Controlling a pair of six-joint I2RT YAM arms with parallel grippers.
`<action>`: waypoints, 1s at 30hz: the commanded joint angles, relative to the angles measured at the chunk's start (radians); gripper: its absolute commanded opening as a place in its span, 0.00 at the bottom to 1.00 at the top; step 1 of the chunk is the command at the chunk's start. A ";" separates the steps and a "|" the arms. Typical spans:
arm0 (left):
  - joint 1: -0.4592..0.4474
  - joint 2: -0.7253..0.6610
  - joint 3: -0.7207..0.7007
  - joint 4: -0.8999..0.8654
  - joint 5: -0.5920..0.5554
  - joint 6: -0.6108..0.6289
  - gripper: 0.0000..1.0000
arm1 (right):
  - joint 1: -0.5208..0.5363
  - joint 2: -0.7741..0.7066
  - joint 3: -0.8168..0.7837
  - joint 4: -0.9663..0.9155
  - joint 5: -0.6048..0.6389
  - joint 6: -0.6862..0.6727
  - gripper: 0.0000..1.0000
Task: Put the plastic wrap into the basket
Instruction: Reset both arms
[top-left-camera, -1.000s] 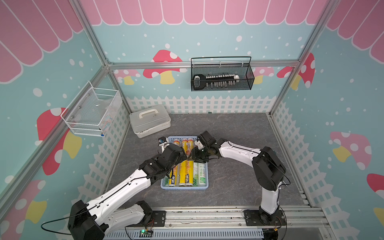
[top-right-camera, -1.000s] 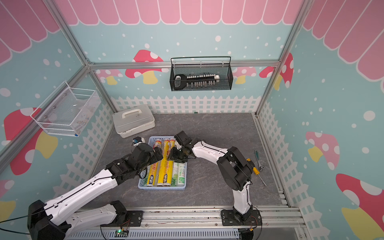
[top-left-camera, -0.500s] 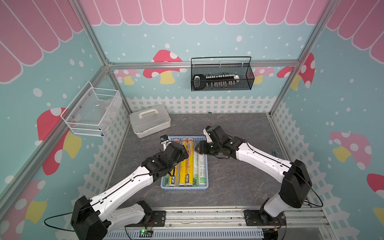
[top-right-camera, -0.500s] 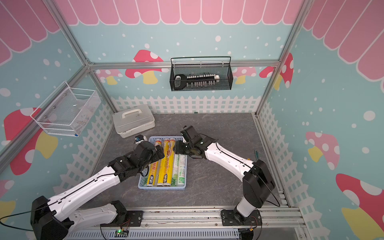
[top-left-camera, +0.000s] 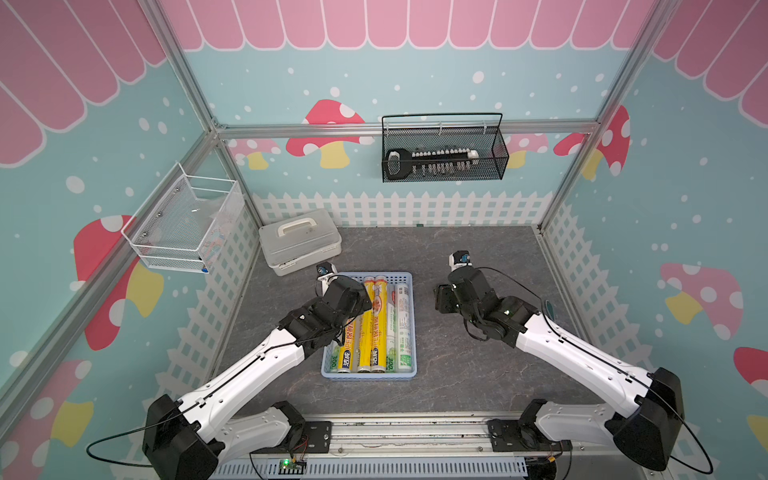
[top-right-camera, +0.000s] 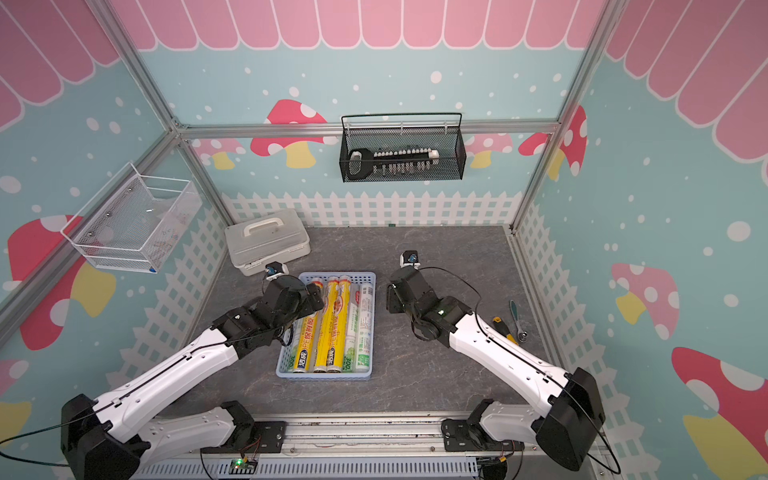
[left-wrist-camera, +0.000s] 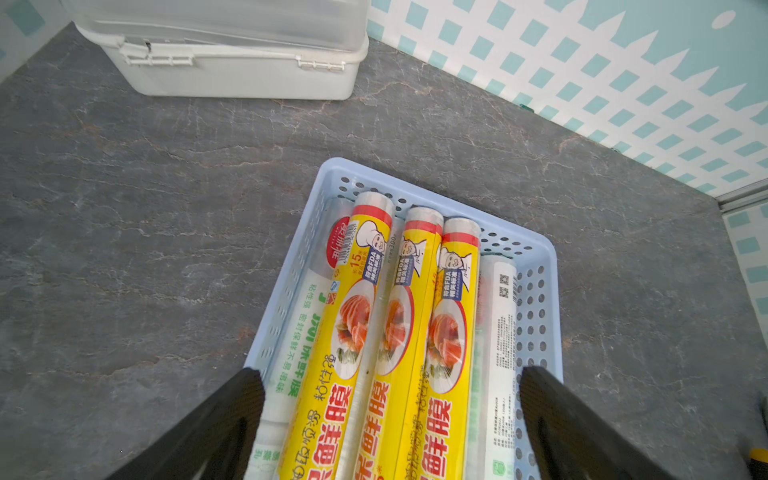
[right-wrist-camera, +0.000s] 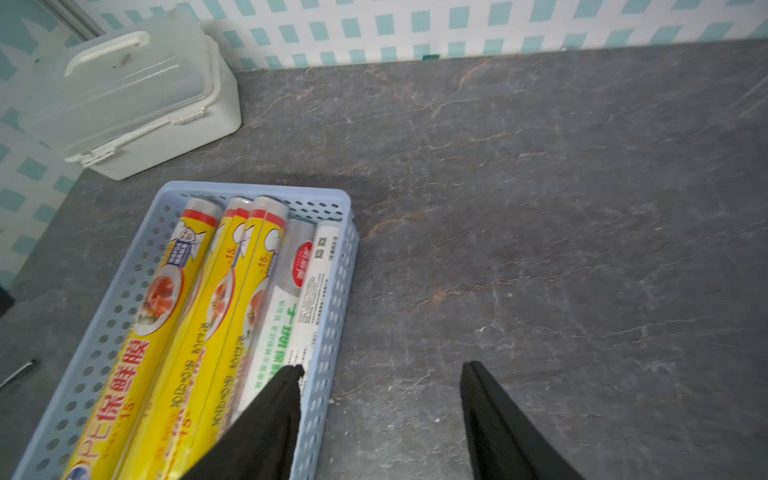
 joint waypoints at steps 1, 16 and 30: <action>0.027 -0.020 0.027 0.002 -0.053 0.090 0.99 | -0.006 -0.041 -0.041 0.029 0.197 -0.082 0.74; 0.352 -0.099 -0.094 0.153 -0.191 0.362 0.99 | -0.277 -0.015 -0.314 0.333 0.403 -0.536 0.88; 0.528 -0.021 -0.444 0.810 -0.189 0.621 0.99 | -0.554 0.112 -0.575 0.908 -0.014 -0.698 0.89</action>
